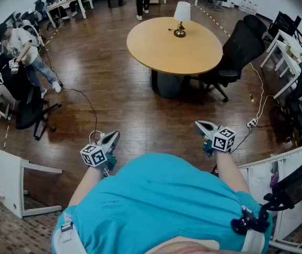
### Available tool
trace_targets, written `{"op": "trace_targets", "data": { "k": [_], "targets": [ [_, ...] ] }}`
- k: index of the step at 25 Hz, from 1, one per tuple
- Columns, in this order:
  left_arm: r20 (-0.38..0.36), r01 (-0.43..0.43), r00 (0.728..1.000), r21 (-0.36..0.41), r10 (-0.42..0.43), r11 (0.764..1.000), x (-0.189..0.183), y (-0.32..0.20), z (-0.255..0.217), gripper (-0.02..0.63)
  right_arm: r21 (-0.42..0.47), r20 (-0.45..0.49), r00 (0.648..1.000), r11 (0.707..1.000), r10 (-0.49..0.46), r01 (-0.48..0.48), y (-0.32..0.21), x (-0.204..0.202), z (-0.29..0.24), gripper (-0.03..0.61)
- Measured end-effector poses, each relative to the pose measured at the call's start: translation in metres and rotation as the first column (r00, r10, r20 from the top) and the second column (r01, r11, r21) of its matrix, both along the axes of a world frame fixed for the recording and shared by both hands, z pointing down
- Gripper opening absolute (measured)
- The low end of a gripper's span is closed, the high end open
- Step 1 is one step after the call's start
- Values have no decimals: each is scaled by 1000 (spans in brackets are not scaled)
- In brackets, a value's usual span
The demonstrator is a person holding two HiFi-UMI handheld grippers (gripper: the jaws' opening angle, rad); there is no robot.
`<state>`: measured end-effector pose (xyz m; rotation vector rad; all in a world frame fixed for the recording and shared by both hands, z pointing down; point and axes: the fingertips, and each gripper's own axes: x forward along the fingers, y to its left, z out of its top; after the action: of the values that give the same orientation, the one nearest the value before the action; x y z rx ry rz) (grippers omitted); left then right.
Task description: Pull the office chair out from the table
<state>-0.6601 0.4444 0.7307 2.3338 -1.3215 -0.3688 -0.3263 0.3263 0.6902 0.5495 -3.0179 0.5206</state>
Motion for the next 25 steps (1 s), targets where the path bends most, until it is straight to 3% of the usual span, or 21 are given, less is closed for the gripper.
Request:
{"op": "trace_targets", "data": {
  "k": [3,9,18,25],
  "targets": [
    [4,-7,1000,-3,7,1000,6,-3,0,18,9,1,1000,1000,6,-6,-2,7,-1,0],
    [9,-21,1000,1,21,1000,46,-18,-1,18,12,4,999,999,35,-35,-10,59,2,0],
    [34,-118,992,-7,118,993,128,-52,-8,18,14,-12,995,995,97,-96,-21,142,9,0],
    [25,-188,982,-10,188,982,141,-94,-5,18,1,-15,988,988,152,-152,-44,149,21,0]
  ]
}}
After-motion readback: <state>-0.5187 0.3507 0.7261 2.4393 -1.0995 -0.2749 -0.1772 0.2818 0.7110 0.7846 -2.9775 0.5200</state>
